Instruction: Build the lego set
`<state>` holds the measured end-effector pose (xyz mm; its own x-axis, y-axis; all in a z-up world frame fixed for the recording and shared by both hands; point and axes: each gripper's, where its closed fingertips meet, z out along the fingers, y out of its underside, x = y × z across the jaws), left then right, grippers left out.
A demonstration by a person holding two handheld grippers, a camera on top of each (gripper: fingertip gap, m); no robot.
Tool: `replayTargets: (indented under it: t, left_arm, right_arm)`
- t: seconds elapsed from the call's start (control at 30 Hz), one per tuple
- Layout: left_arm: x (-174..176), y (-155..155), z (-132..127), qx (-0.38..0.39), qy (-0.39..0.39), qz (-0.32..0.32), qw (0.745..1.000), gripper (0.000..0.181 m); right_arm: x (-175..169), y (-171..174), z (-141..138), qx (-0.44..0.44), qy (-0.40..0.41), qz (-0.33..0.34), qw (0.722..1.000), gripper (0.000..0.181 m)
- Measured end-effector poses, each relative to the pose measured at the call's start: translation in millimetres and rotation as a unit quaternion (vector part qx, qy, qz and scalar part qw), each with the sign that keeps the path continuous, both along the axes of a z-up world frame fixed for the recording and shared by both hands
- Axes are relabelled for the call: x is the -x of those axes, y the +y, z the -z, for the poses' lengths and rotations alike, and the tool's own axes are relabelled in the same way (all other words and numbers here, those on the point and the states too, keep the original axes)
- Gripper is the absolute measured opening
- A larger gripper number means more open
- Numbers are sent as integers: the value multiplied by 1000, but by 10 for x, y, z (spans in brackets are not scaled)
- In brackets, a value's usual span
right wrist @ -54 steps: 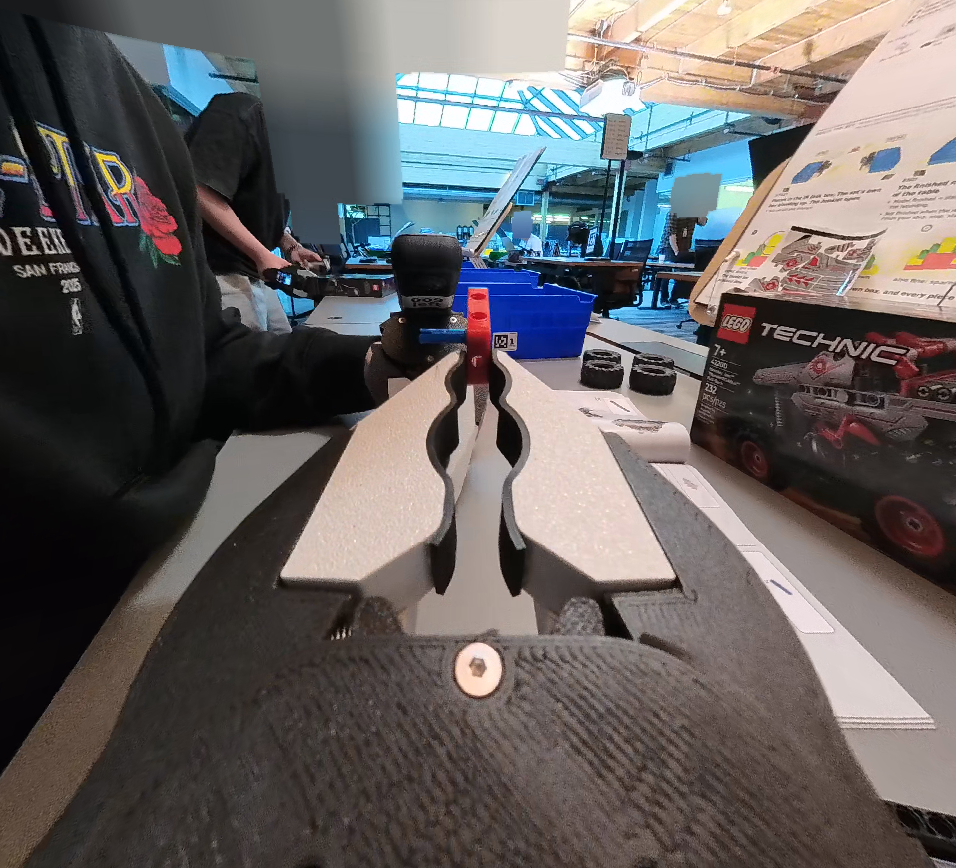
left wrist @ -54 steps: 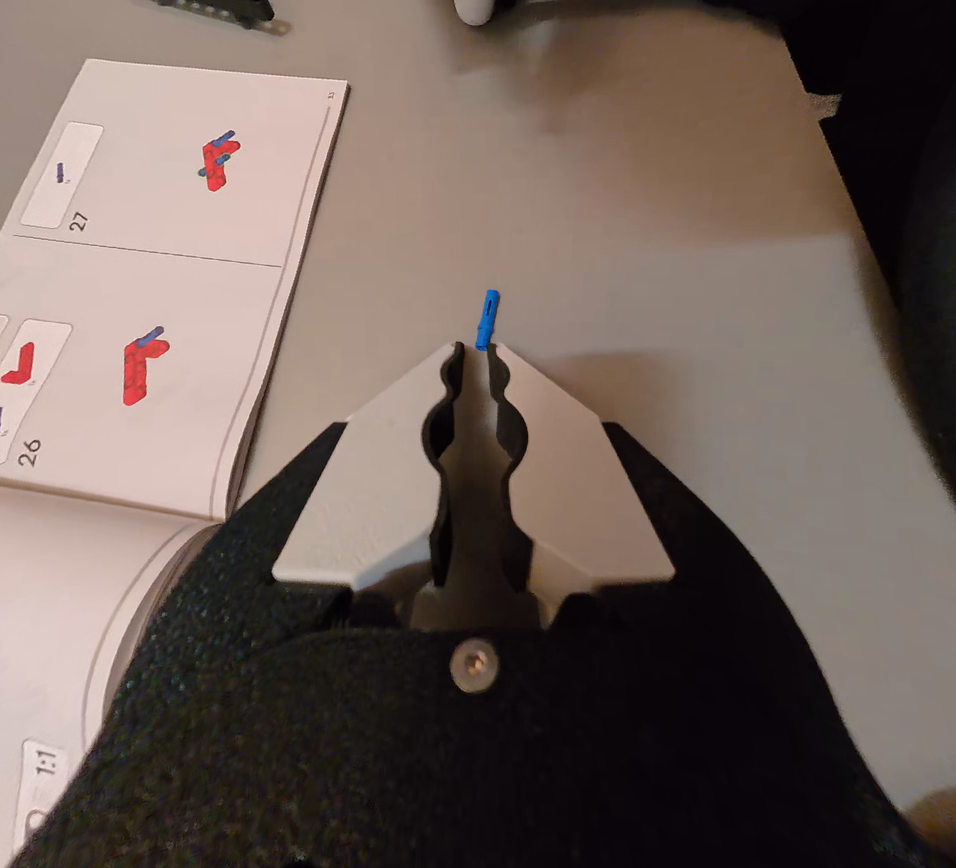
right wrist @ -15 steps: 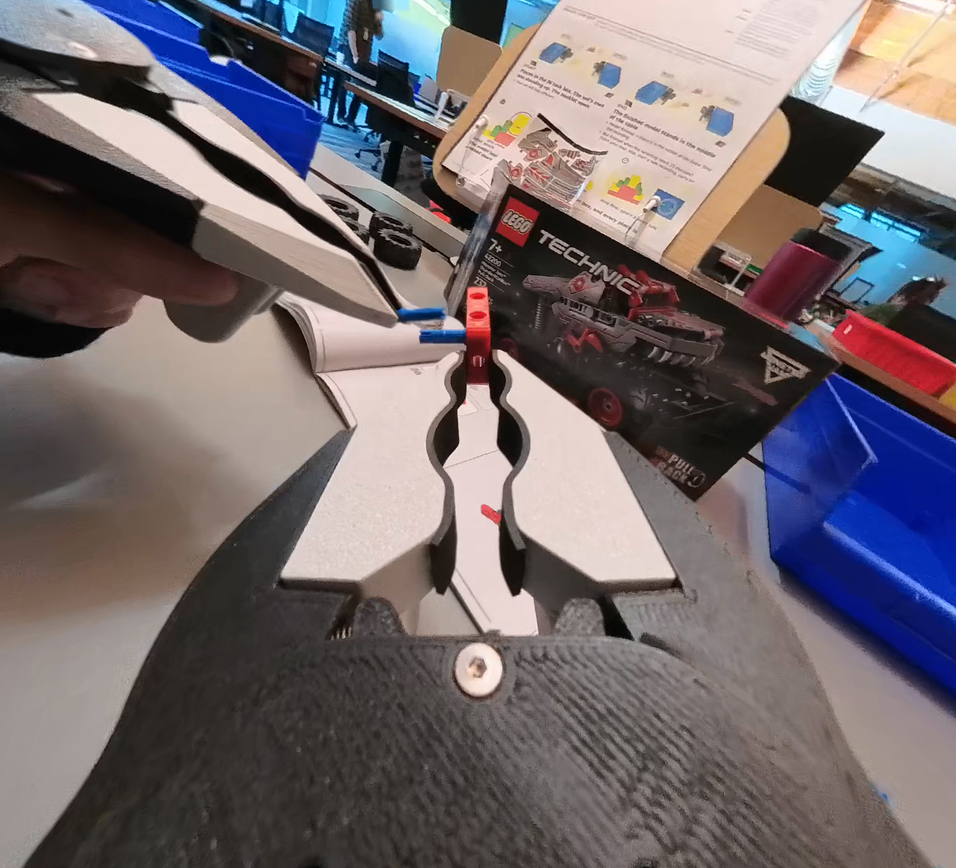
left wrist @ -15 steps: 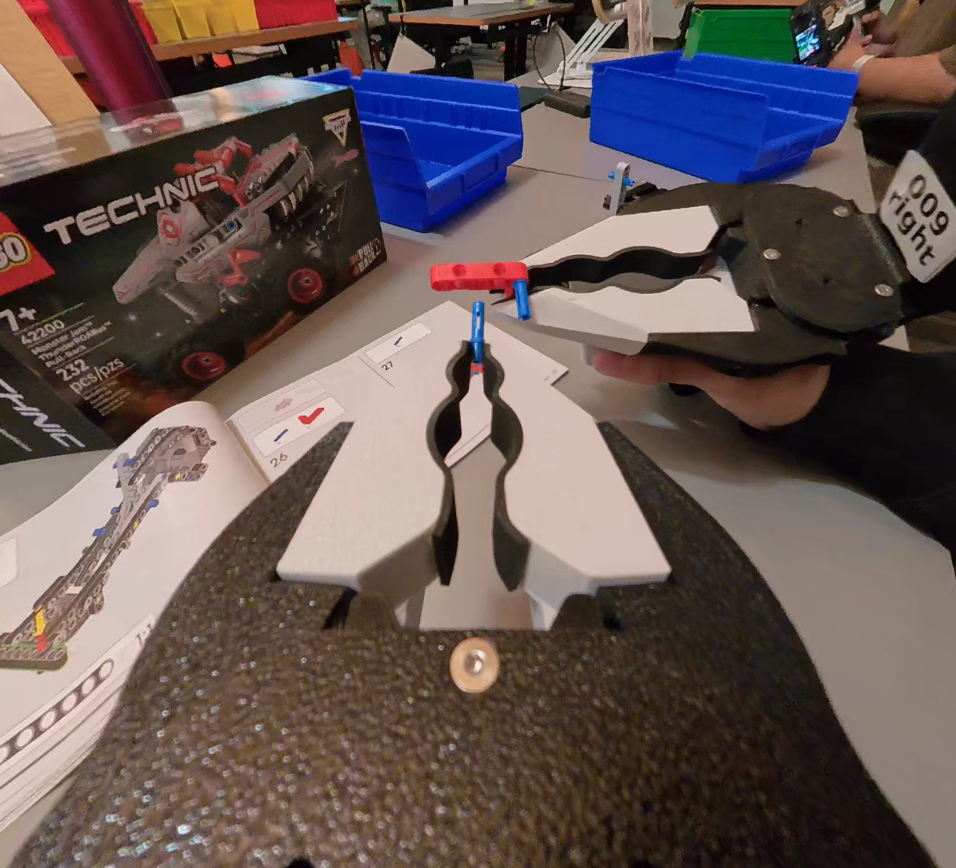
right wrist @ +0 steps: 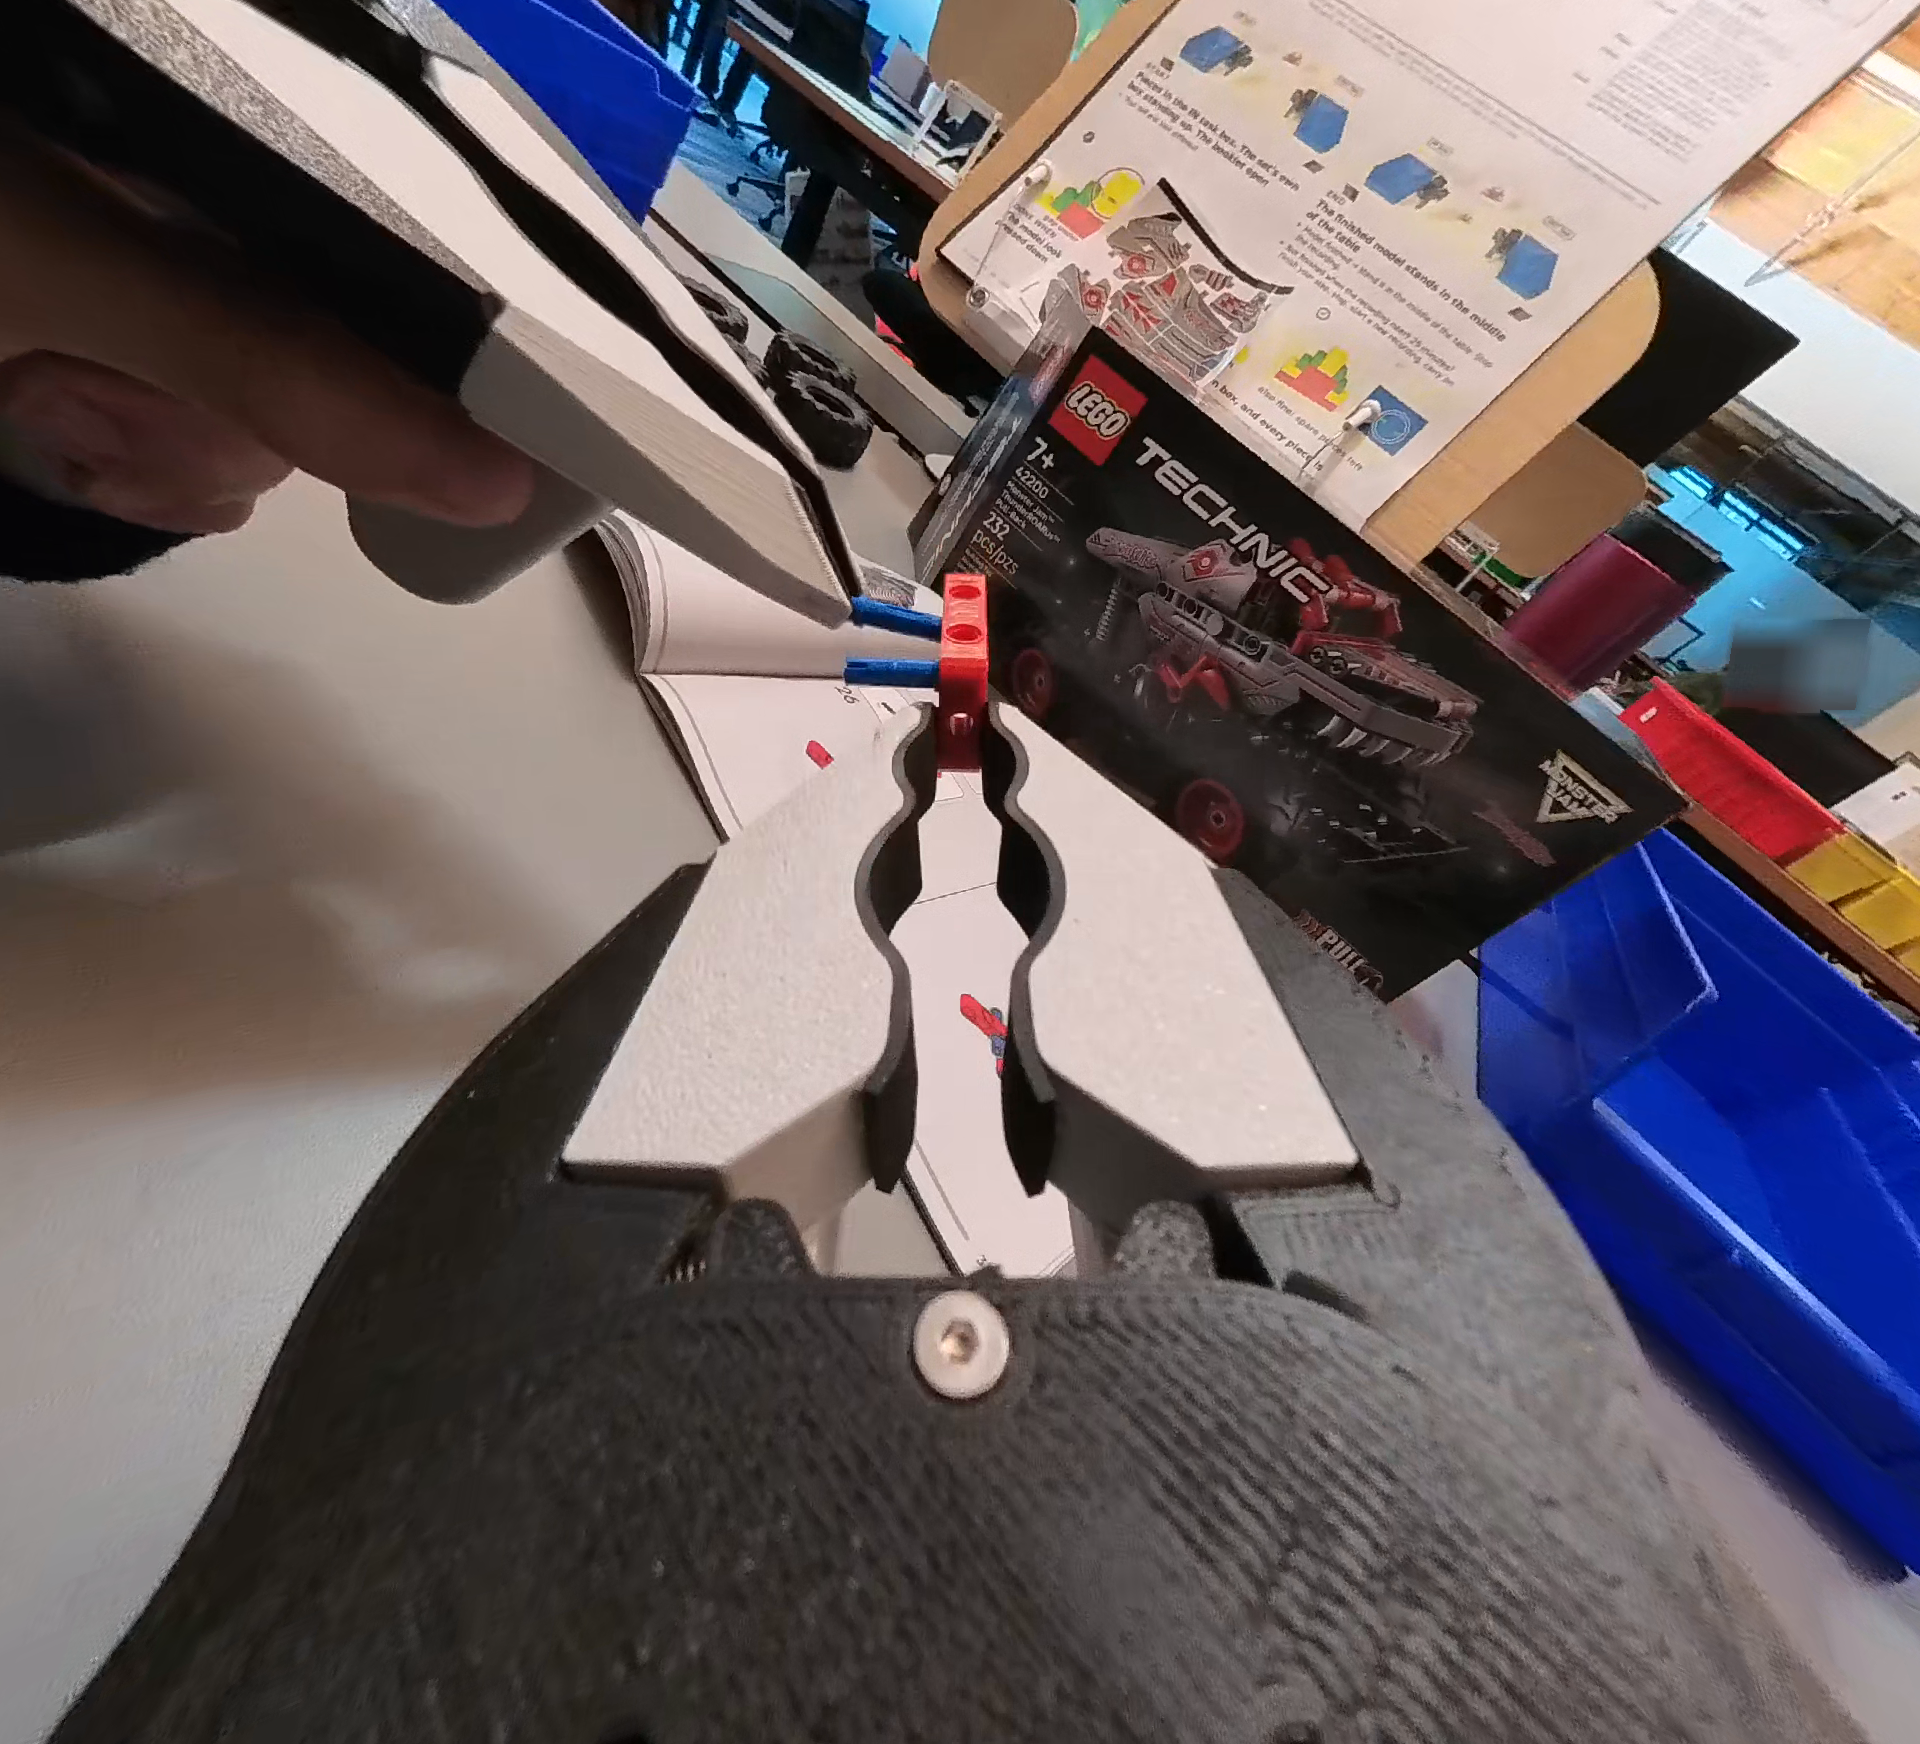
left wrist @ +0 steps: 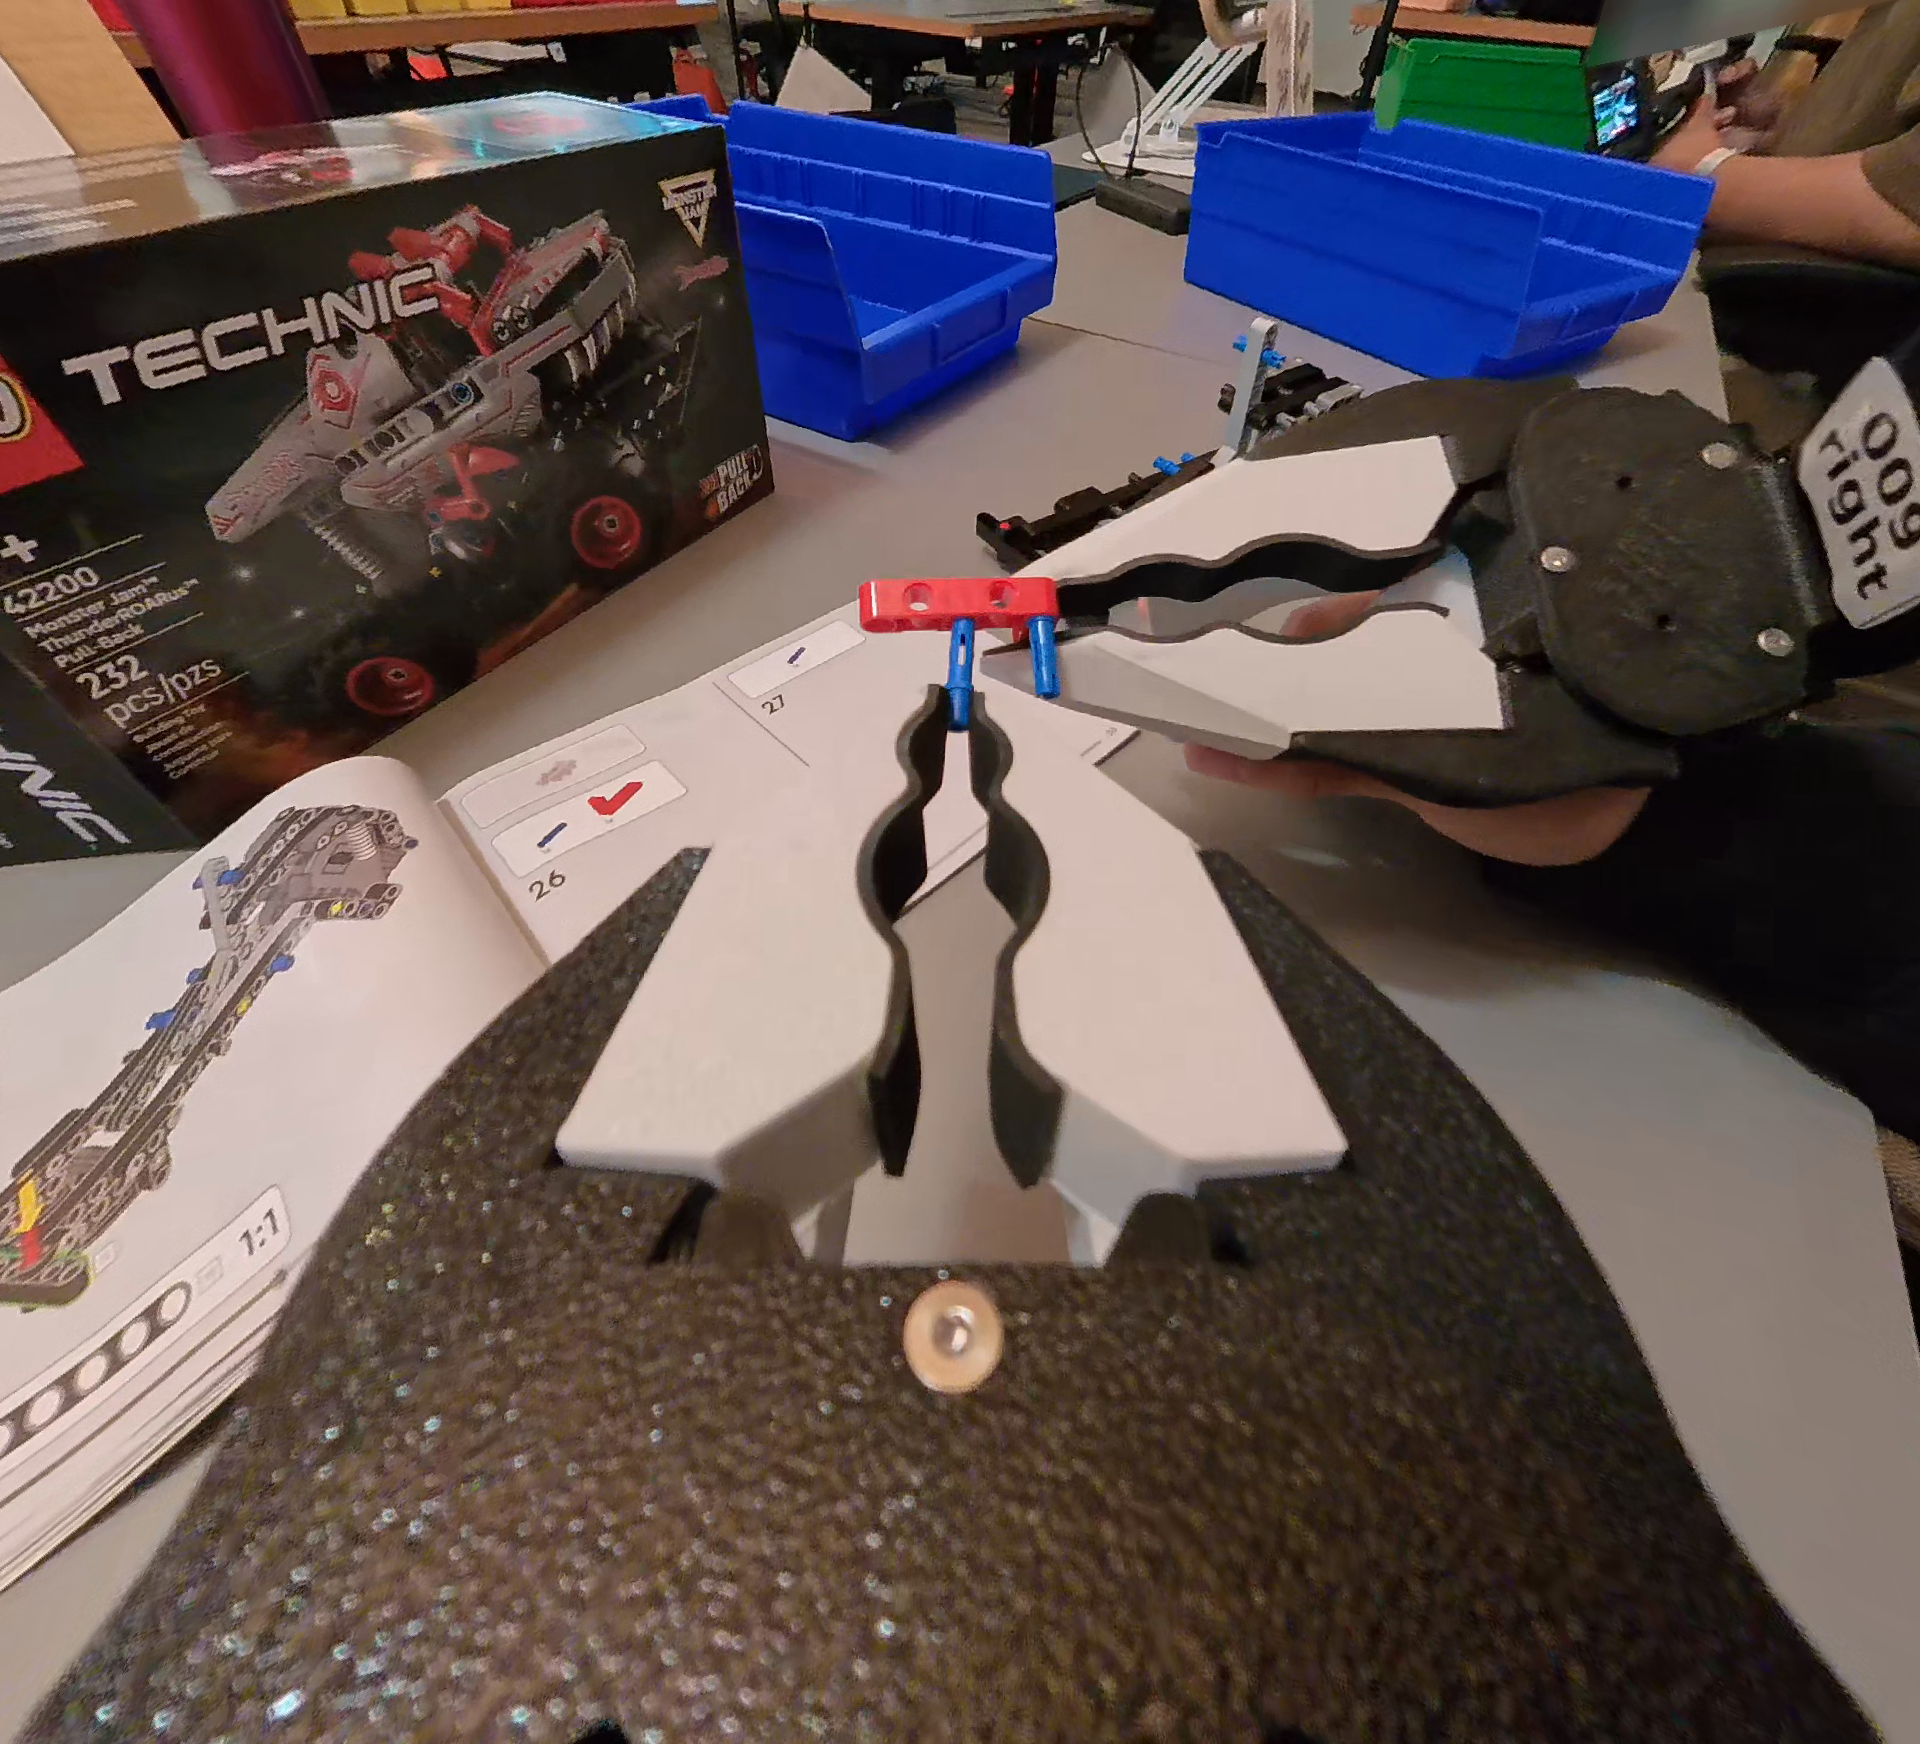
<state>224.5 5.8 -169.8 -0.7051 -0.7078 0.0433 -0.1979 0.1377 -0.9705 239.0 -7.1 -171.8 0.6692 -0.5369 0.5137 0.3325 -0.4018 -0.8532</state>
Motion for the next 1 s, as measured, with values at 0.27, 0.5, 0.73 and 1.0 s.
replayTargets:
  t: [0.27,0.5,0.73,1.0]
  left_arm:
    - [-1,31,-42,-17,-31,-18,999,1]
    - [-4,53,-99,-38,-65,-32,997,1]
    - [34,42,-221,-6,-88,-26,996,1]
    - [78,88,-386,-31,-163,-44,985,1]
  right_arm:
    - [9,33,44,-17,41,-12,999,6]
    - [5,71,14,-57,77,-9,995,6]
    - [39,64,-130,-121,89,-36,988,6]
    - [113,147,-313,-245,166,-91,951,6]
